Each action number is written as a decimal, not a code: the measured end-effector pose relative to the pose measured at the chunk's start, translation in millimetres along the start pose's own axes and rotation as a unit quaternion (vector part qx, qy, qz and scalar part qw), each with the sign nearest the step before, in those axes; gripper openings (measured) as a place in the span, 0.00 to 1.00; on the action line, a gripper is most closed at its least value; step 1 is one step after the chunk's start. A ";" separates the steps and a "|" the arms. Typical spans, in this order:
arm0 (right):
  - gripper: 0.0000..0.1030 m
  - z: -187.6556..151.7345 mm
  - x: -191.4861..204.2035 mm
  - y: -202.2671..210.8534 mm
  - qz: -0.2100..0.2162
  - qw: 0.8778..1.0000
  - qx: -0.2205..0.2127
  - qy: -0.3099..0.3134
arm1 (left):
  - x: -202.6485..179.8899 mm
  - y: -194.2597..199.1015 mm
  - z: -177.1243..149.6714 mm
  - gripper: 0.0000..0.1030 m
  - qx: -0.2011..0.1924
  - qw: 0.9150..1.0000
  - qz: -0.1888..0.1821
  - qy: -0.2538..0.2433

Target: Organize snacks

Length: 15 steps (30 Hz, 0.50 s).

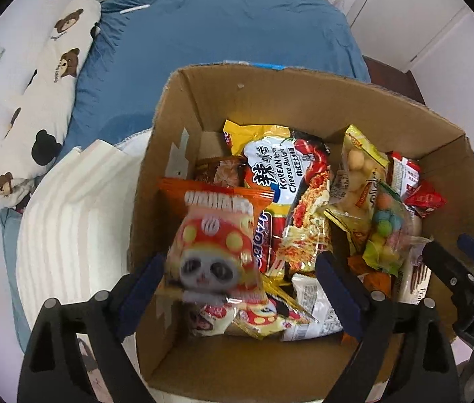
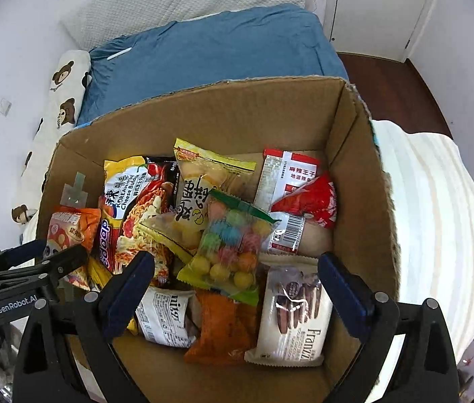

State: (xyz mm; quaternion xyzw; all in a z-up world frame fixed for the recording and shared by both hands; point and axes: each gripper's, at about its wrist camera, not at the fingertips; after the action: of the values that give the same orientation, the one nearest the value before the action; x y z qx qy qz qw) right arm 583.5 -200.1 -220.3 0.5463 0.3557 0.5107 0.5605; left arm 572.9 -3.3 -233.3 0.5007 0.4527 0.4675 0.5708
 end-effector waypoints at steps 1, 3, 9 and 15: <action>0.97 -2.9 -0.5 3.5 0.001 1.000 -0.003 0.001 | -1.8 3.8 -2.2 0.90 -0.005 1.000 -0.002 0.001; 0.97 -6.9 -1.4 8.2 0.003 1.000 -0.005 0.005 | -4.9 10.3 -6.4 0.90 -0.014 1.000 0.002 0.000; 0.97 -26.8 -2.9 30.3 0.008 1.000 -0.022 0.015 | -17.1 37.0 -22.1 0.90 -0.057 0.998 0.026 -0.007; 0.97 -53.6 -9.2 62.6 0.025 0.998 -0.047 0.019 | -30.8 69.3 -54.9 0.90 -0.101 0.994 0.030 -0.011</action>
State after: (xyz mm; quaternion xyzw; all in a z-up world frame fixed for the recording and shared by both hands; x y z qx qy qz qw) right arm 518.6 -203.0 -168.7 0.5181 0.3279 0.5512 0.5658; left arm 508.6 -21.4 -167.7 0.4585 0.3821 0.5222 0.6092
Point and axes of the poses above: each gripper's, at about its wrist camera, not at the fingertips, and y roughly against the way its jaws point, x to its left, z to its top, and after that the axes turned 15 degrees about -y, right-handed
